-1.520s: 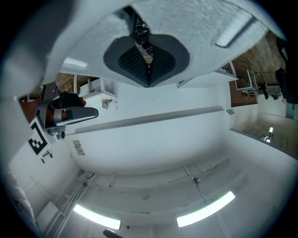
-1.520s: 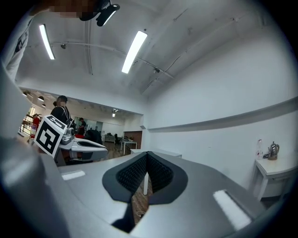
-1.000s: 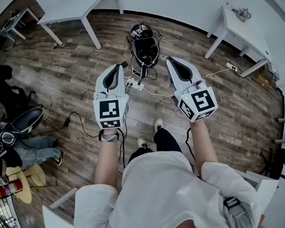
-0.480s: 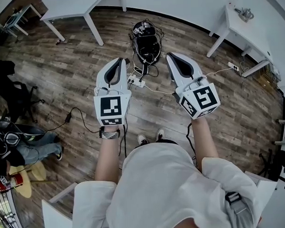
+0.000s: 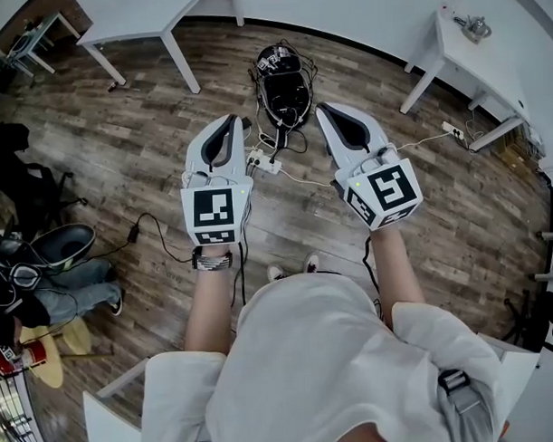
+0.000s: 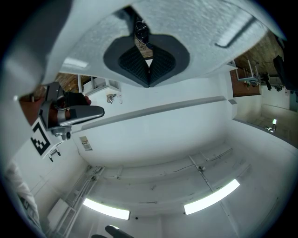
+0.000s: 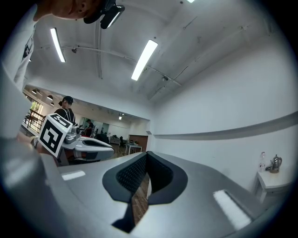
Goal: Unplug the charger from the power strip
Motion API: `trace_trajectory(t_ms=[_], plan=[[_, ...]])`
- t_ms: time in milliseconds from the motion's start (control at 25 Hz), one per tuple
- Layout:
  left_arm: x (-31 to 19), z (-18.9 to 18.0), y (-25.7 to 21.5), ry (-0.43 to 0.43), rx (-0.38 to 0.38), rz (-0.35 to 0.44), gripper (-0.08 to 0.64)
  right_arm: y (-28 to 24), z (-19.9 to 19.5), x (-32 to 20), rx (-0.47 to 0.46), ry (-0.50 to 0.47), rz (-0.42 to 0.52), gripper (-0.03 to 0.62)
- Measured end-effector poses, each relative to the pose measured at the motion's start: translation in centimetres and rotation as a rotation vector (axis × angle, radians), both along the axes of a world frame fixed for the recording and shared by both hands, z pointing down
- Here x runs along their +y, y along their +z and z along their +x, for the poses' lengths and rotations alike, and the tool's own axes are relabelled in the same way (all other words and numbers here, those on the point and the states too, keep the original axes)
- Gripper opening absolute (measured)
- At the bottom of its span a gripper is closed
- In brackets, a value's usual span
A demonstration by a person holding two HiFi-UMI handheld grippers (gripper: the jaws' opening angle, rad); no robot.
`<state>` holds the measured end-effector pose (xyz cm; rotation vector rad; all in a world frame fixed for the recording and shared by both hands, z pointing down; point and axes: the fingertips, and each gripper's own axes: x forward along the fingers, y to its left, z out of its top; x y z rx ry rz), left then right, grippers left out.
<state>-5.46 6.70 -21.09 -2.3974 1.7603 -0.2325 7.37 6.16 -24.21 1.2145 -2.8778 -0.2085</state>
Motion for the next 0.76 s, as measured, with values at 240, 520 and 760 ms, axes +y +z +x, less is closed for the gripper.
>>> trace_trajectory(t_ms=[240,520,760], plan=[[-0.5,0.2,0.5,-0.005,0.002,-0.007,0.005,0.1,0.7,-0.8,-0.014,0.002,-0.005,0.002],[-1.1,0.2,0.7,-0.012,-0.008,-0.017,0.005,0.2,0.4,-1.6,-0.014,-0.013,-0.009,0.002],[-1.9,0.0,1.1,-0.013,-0.010,-0.022,0.005,0.6,0.1,-2.4,-0.011,-0.016,-0.012,0.002]])
